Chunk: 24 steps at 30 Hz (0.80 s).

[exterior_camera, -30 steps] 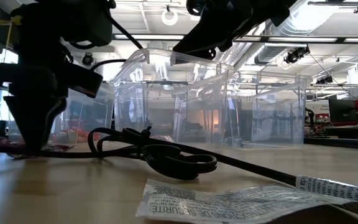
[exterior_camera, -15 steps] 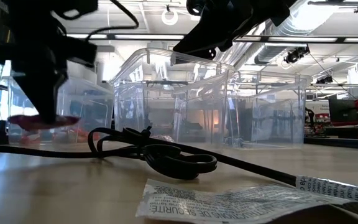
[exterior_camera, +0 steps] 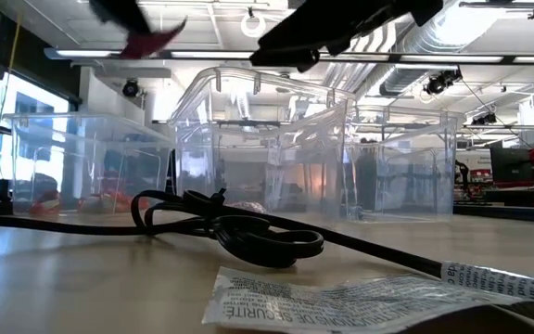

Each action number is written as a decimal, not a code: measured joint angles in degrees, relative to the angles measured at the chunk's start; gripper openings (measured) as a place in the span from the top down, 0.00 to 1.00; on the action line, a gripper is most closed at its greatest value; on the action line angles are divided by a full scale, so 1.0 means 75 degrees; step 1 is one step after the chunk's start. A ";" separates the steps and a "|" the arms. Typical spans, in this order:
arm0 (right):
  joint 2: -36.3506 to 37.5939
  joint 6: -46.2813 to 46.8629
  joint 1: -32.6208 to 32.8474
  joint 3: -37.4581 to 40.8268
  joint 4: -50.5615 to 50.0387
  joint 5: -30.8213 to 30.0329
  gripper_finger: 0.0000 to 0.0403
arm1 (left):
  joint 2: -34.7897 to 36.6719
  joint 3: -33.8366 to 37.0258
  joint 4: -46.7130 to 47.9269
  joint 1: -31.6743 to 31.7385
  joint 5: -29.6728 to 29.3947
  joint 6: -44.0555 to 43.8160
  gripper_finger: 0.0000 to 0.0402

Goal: Sort candy
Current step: Put the violet candy into the center transparent bin

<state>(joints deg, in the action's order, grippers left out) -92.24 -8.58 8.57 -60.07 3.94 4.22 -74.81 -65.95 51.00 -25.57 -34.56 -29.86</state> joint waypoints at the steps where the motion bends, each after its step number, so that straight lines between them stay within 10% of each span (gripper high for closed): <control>1: 0.0045 -0.0004 0.0026 0.0000 -0.0007 -0.0037 0.52 | 0.0005 -0.0159 -0.0012 -0.0026 -0.0304 0.0189 1.00; 9: 0.0602 -0.0474 0.0352 0.0000 0.0067 -0.0422 0.52 | -0.0080 -0.0389 -0.1196 0.0150 -0.1893 0.1817 1.00; 17: 0.1003 -0.0583 0.0724 0.0000 -0.0004 -0.0707 0.52 | -0.0560 0.0457 -0.4540 0.0698 -0.1422 0.4159 1.00; 24: 0.1005 -0.0567 0.0980 0.0000 -0.0189 -0.0893 0.52 | -0.0953 0.1090 -0.5739 0.1458 -0.1699 0.3812 0.90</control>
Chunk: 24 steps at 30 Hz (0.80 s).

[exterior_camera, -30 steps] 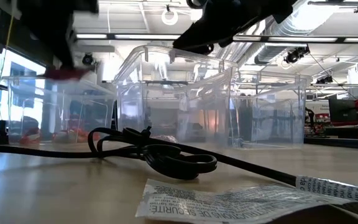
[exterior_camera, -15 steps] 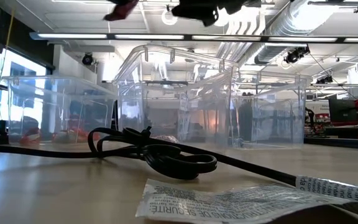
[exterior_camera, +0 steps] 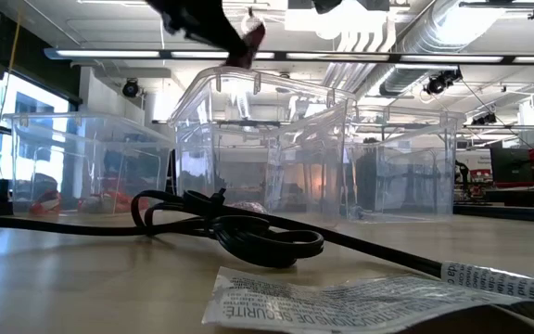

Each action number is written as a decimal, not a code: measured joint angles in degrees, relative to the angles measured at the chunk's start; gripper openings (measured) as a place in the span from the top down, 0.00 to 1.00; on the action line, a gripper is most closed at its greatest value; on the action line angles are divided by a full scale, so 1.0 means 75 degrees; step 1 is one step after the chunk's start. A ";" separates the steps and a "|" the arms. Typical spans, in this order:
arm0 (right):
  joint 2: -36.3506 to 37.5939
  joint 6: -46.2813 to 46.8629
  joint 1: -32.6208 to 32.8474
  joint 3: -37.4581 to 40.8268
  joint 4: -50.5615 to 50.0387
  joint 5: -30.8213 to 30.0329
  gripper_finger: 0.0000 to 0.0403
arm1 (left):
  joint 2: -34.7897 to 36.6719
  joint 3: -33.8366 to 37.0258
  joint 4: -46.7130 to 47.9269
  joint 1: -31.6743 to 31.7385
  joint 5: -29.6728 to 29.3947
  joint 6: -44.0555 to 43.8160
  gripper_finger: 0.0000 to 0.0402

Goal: Sort candy
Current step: Put the violet candy into the center transparent bin, then put the blue candy into the right transparent bin

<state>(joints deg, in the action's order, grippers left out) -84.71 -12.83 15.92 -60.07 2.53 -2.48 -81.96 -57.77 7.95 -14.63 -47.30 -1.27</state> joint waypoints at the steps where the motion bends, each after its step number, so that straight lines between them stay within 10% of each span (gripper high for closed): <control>1: 0.0000 -0.0027 0.0038 0.0000 0.0022 -0.0130 0.52 | -0.0027 0.0073 -0.0020 0.0116 0.0142 -0.0095 0.87; 17: 0.0009 -0.0161 0.0153 0.0000 0.0052 -0.0543 0.52 | 0.1121 -0.1119 0.2317 -0.0048 0.4064 -0.1639 0.45; 24: 0.0009 -0.0158 0.0131 0.0000 0.0102 -0.0543 0.52 | 0.2480 -0.1620 0.3405 -0.1426 0.1909 -0.1878 0.43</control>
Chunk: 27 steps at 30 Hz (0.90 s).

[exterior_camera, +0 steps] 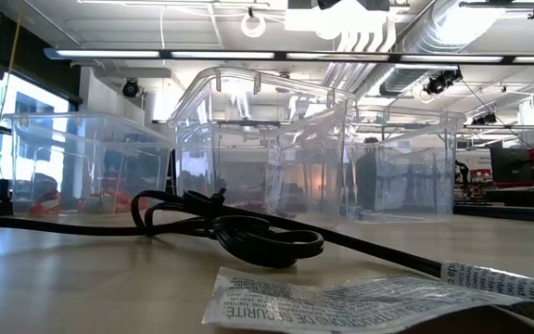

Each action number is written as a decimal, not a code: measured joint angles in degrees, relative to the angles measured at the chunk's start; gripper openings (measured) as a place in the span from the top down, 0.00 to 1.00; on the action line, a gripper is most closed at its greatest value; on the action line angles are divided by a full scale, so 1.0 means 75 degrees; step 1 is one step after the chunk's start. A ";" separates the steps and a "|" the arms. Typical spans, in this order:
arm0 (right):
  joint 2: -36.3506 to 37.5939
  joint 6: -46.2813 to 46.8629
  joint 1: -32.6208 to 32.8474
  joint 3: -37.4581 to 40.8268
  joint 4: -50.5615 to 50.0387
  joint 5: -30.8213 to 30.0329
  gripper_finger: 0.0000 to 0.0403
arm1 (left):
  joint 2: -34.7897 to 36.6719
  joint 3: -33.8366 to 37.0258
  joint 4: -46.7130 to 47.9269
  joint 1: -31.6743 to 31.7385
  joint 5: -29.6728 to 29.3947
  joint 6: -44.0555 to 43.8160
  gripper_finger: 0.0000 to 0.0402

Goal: Sort candy
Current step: Put the blue candy into the right transparent bin

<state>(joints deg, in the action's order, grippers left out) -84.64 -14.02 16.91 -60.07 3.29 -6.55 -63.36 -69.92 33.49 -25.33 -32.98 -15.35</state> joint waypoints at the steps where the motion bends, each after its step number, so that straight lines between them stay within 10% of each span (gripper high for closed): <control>1: 0.0000 0.0003 0.0015 0.0000 0.0000 0.0000 0.52 | 0.0160 0.0001 0.0064 -0.0146 -0.0416 -0.0027 0.43; 8: 0.0000 0.0142 0.0041 0.0000 -0.0069 0.0006 0.52 | 0.0704 0.0001 0.0745 -0.0704 -0.1815 -0.0528 0.43; 27: 0.0000 0.0288 -0.0064 -0.0003 0.0050 0.0012 0.52 | -0.0733 0.0873 0.3940 0.0244 -0.2006 -0.3622 0.43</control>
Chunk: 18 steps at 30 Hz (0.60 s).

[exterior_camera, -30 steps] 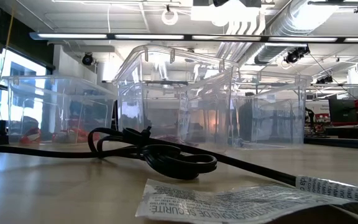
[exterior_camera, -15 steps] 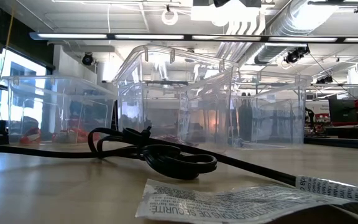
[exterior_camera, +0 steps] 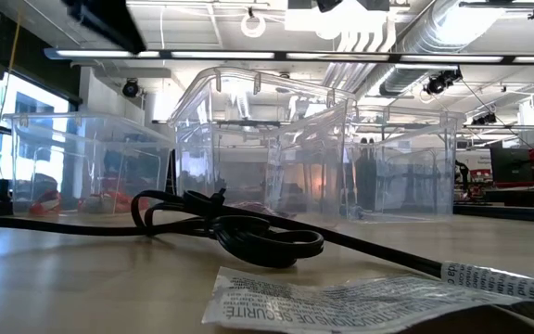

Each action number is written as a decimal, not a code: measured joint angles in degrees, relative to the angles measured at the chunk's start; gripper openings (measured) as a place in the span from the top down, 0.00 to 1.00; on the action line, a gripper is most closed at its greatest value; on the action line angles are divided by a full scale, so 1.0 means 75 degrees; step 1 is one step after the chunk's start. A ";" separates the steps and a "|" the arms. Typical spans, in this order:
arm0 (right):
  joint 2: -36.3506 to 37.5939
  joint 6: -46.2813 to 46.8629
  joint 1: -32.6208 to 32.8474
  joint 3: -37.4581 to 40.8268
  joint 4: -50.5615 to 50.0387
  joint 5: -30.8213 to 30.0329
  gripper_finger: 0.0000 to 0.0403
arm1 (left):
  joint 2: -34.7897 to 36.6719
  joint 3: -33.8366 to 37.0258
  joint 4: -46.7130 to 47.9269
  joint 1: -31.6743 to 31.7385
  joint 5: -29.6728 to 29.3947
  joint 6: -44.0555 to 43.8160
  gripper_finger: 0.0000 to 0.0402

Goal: Sort candy
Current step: Put the blue candy into the right transparent bin

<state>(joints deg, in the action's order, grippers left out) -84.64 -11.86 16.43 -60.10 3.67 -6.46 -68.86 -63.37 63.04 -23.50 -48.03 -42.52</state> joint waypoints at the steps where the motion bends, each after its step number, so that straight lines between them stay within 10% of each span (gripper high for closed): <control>1: 0.0000 -0.0003 -0.0015 0.0000 0.0002 0.0000 0.52 | -0.0015 0.0112 0.0281 0.0158 0.0073 -0.0327 0.43; 18: -0.0460 0.0144 -0.0143 -0.0006 -0.0098 0.0120 0.52 | 0.0204 0.2253 0.0673 0.1169 0.5503 -0.1748 0.43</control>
<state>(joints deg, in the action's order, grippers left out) -88.09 -10.77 15.35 -60.14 2.93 -5.56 -67.32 -46.48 68.08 -14.73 -6.76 -55.63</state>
